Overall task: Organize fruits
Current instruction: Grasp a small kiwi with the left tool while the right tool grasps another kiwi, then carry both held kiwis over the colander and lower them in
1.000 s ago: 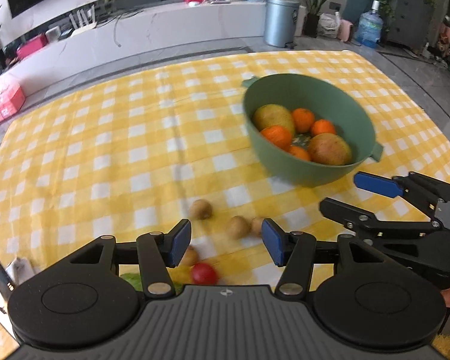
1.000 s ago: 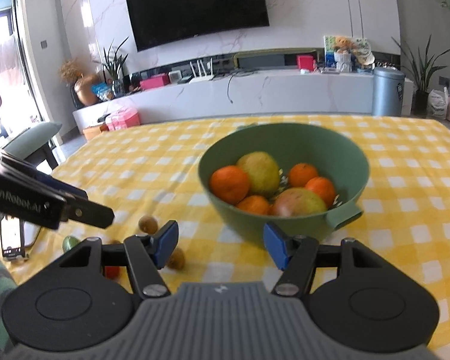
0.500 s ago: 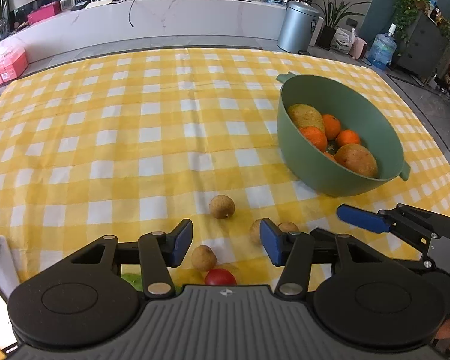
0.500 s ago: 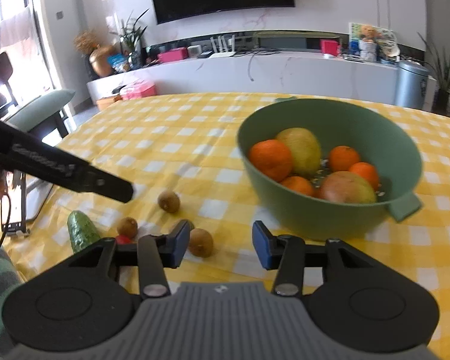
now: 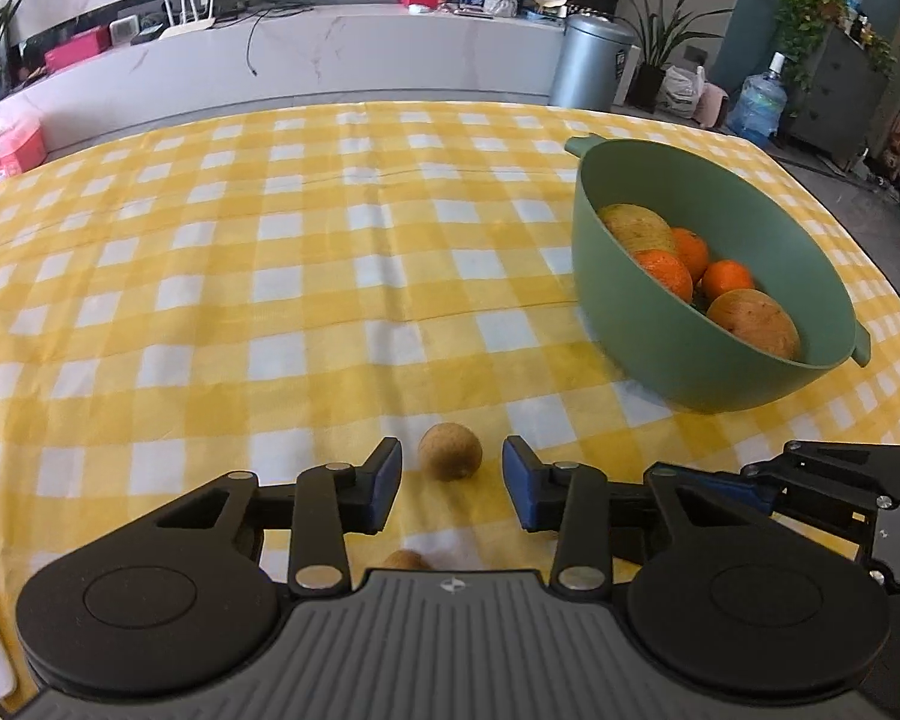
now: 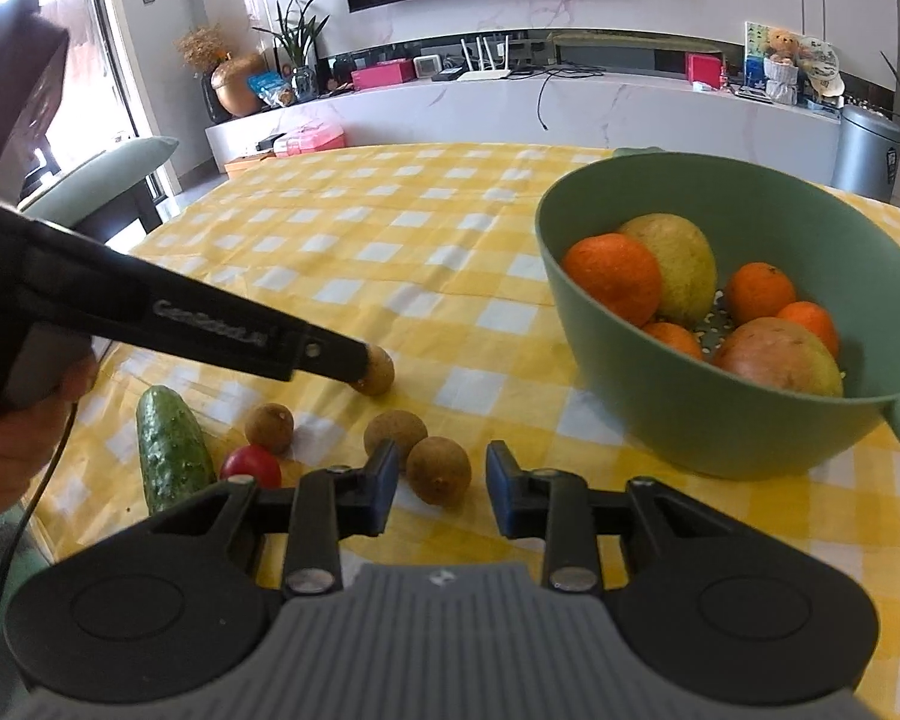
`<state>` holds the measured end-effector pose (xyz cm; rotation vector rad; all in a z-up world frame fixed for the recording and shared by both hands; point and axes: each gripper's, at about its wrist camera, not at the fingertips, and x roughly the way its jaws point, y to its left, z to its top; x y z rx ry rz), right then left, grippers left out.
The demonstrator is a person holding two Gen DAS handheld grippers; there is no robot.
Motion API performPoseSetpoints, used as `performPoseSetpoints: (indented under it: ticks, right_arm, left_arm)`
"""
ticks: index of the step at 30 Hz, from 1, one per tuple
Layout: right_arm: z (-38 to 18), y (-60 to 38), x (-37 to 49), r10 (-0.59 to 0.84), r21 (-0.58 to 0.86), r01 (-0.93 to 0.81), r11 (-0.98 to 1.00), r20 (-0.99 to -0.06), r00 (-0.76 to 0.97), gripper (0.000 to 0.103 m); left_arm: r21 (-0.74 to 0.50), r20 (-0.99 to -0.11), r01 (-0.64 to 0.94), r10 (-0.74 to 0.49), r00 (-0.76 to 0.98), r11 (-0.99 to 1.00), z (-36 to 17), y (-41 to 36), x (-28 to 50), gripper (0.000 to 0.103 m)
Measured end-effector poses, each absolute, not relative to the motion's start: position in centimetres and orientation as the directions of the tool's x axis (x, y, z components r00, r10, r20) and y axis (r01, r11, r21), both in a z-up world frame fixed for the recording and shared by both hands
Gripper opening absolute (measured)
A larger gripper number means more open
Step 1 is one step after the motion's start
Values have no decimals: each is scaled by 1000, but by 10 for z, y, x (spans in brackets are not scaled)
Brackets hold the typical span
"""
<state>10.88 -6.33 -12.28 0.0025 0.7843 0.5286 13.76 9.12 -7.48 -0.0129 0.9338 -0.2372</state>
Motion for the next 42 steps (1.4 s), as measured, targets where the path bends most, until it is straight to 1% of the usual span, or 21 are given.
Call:
performPoseSetpoints:
  ticks: [3,7,9,11,14,15,17,23,29,37,42]
  right_arm:
    - [-124,-63,110,459,202,-453,868,-673,580,29]
    - [-126,-64,114,469,225,-446,866,-673,572,29]
    - [-128,-63,116,471,228,-448,865,-675,567,29]
    - [-129,-62,116,473,228,-449,864,-675,566,29]
    - [-130,-63,118,476,236,-447,863,-677,562,26]
    - [-131,-63,118,476,237,-446,863,-678,560,23]
    - [-132,-63,118,480,240,-449,860,-680,555,22]
    - [-131,-61,117,476,234,-449,862,-679,559,22]
    - [-127,-64,113,460,221,-434,874,-664,589,21]
    - [-109,-76,103,423,187,-397,899,-611,669,21]
    - [-92,-87,94,386,147,-372,916,-570,725,21]
  left_arm:
    - [-118,-805,181,-201,558,976,-81,92,141,45]
    - [-108,-818,165,-182,546,980,-88,90,146,41]
    - [-126,-817,167,-197,541,978,-89,90,147,40]
    - [-118,-816,169,-192,544,979,-90,88,149,38]
    - [-118,-820,175,-195,537,978,-93,86,151,34]
    - [-116,-822,175,-193,536,978,-94,85,151,34]
    - [-117,-821,181,-198,535,977,-94,85,150,30]
    - [-105,-819,185,-191,542,977,-91,83,147,30]
    - [-104,-793,184,-193,578,978,-80,81,140,30]
    - [-105,-743,202,-212,635,974,-59,71,126,30]
    - [-140,-709,208,-245,662,968,-46,67,120,30]
